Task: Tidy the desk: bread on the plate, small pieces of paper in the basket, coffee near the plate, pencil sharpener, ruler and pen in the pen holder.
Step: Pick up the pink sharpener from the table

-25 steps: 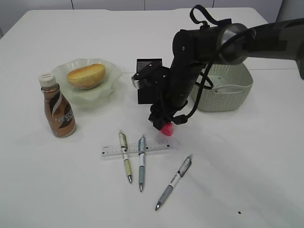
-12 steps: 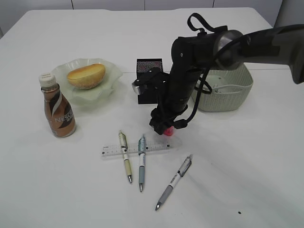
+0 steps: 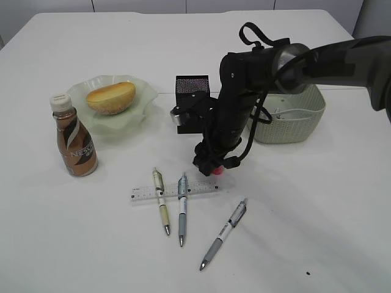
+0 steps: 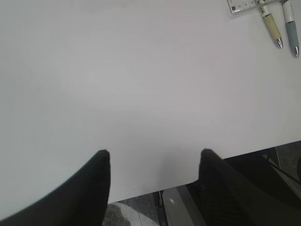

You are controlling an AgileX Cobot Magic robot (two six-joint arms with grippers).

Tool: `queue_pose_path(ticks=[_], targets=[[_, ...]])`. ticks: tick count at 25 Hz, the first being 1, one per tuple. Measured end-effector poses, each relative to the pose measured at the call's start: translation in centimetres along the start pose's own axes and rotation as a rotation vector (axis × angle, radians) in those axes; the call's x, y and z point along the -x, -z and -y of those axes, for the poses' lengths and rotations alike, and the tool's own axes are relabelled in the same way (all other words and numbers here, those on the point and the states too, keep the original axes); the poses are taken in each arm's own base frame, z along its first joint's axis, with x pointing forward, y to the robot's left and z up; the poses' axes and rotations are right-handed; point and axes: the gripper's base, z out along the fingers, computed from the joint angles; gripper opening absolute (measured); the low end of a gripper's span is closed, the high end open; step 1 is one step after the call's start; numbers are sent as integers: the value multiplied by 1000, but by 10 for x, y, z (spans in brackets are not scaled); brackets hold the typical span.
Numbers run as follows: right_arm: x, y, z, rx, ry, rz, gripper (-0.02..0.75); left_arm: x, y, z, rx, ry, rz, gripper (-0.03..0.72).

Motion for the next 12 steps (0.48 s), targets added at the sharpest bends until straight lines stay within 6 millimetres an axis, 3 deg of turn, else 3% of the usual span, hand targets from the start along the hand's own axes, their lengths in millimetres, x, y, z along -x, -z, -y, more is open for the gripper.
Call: queue_pose_path(ticks=[4, 8, 12], targets=[[0, 0, 0, -1, 0, 2, 372, 0, 0, 0, 1, 0, 0, 433], [2, 0, 1, -13, 0, 22, 213, 0, 0, 0, 1, 0, 0, 433], [5, 0, 3, -32, 0, 53, 174, 0, 0, 0, 1, 0, 0, 433]])
